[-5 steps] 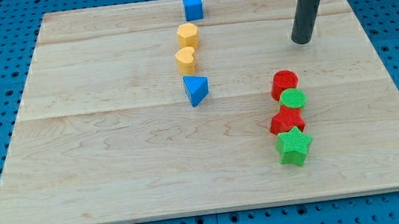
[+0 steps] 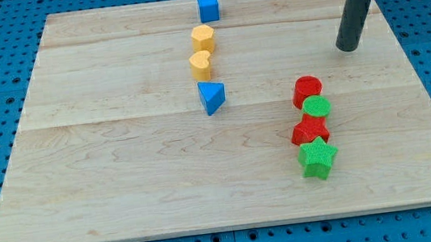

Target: Move your arm towards the green star

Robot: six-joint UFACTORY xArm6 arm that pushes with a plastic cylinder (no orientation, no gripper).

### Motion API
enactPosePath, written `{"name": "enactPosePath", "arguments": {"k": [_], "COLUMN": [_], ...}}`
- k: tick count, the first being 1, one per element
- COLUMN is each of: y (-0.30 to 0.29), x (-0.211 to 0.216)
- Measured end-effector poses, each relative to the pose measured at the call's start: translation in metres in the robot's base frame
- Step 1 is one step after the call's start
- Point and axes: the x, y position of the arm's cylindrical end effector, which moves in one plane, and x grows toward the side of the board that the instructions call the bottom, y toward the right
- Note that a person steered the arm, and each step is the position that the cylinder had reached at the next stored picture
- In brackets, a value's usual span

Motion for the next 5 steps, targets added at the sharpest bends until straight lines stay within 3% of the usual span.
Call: {"name": "enactPosePath", "arguments": {"k": [1,2,5], "y": [0.014,0.006,-0.049], "x": [0.046,0.135,0.208]}}
